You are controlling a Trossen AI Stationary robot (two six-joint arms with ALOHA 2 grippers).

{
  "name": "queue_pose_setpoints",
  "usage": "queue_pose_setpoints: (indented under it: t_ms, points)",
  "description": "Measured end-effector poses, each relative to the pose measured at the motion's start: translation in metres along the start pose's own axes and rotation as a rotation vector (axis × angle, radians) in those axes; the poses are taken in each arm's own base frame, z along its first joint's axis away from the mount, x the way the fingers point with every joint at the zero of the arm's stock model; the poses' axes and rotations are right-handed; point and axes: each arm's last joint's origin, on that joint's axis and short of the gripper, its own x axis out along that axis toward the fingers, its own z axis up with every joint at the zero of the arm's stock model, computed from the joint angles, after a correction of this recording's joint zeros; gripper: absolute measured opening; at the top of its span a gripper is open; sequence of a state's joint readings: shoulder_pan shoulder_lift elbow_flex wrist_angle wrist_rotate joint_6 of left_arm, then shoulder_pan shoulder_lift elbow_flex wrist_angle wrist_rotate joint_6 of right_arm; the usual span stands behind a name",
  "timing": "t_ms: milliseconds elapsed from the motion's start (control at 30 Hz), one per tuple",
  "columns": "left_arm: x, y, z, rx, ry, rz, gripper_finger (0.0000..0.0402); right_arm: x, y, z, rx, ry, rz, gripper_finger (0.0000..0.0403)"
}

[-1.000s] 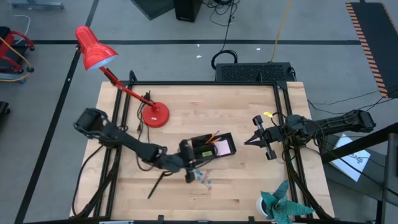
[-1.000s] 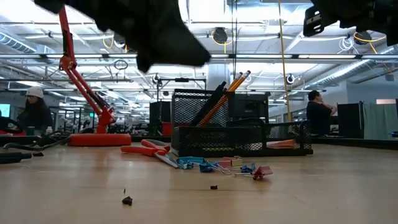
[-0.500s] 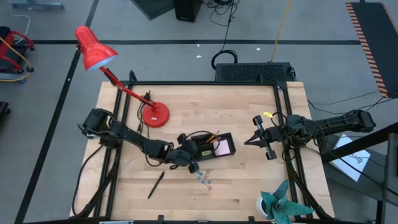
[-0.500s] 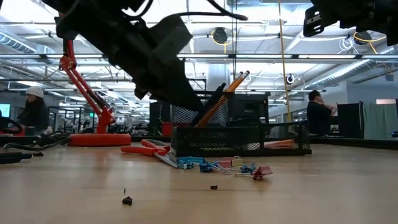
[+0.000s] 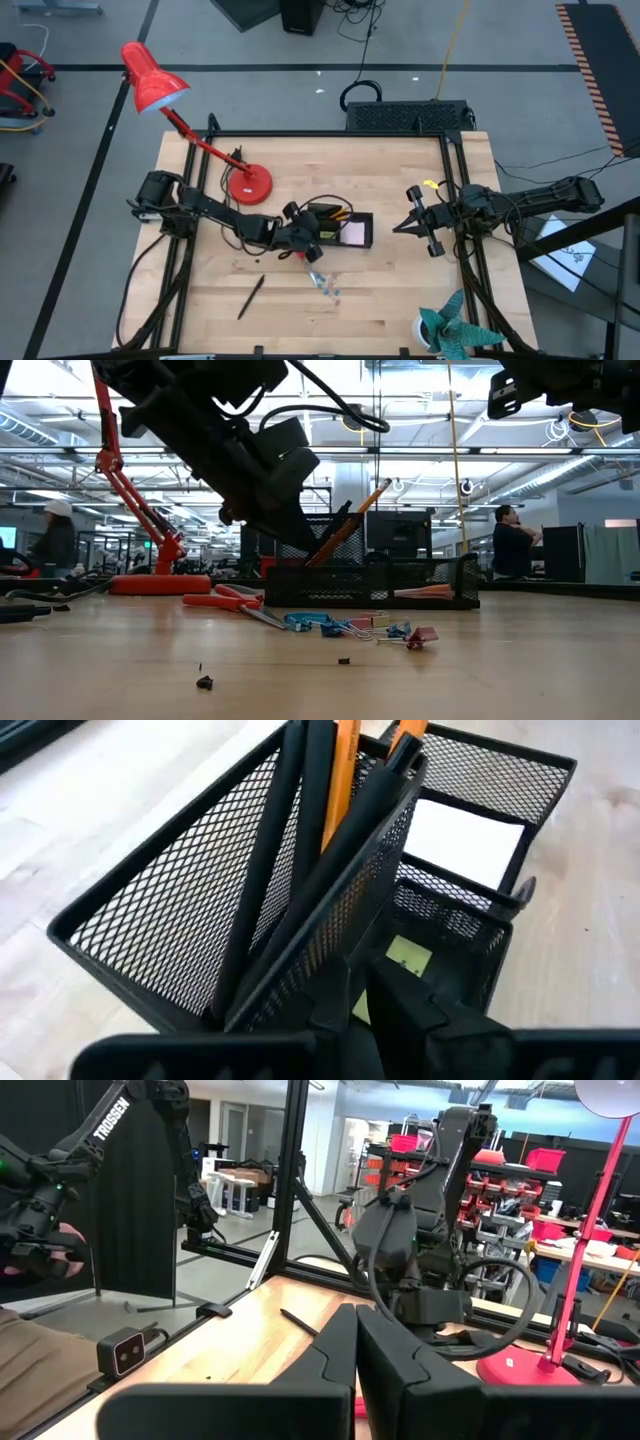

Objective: Pick and place office supplies into organizer
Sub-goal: Adjust the black desk organizer, then put the black pen into the black desk organizer

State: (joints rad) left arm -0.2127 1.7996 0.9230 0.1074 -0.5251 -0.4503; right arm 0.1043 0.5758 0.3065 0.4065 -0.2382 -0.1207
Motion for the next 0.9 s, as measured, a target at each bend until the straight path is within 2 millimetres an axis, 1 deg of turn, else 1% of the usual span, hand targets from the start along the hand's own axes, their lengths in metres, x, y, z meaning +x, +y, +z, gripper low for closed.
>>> queue_pose_setpoints:
  t_ms: [100, 200, 300, 400, 467, 533, 567, 633, 700, 767, 833, 900]
  points:
    - [0.000, 0.000, 0.000, 0.019, 0.011, -0.025, 0.0044, 0.000, 0.000, 0.000, 0.000, 0.000, 0.000, 0.0000]
    - [-0.003, -0.008, -0.001, 0.081, 0.014, -0.103, 0.0045, 0.000, 0.000, 0.000, 0.000, 0.000, 0.000, 0.0000]
    - [-0.017, -0.019, 0.004, 0.149, -0.035, -0.171, 0.0044, 0.000, 0.000, 0.000, 0.000, 0.000, 0.000, 0.0000]
    - [-0.042, -0.030, 0.015, 0.214, -0.088, -0.203, 0.0044, 0.000, 0.000, 0.000, 0.000, 0.001, 0.000, 0.0000]
    - [-0.064, -0.036, 0.022, 0.225, -0.098, -0.224, 0.0044, 0.000, 0.000, 0.000, 0.001, 0.004, 0.000, 0.0000]
    - [-0.088, -0.035, 0.022, 0.178, -0.017, -0.223, 0.0044, 0.001, 0.000, -0.001, 0.002, 0.008, 0.001, 0.0000]
    - [-0.099, -0.034, 0.022, 0.125, 0.037, -0.215, 0.0044, 0.001, 0.000, -0.001, 0.002, 0.008, 0.001, 0.0000]
    - [-0.117, -0.031, 0.016, -0.007, 0.164, -0.184, 0.0044, 0.001, 0.000, -0.002, 0.005, 0.017, 0.002, 0.0000]
    - [-0.131, -0.029, 0.003, -0.100, 0.282, -0.147, 0.0044, 0.002, 0.000, -0.003, 0.007, 0.021, 0.003, 0.0000]
    - [-0.141, -0.036, -0.008, -0.166, 0.377, -0.173, 0.0044, 0.002, 0.000, -0.003, 0.009, 0.024, 0.003, 0.0000]
    - [-0.151, -0.045, -0.022, -0.187, 0.461, -0.187, 0.0044, 0.002, 0.000, -0.004, 0.011, 0.027, 0.003, 0.0000]
    - [-0.157, -0.057, -0.036, -0.213, 0.523, -0.223, 0.0044, 0.003, 0.000, -0.004, 0.014, 0.028, 0.003, 0.0000]
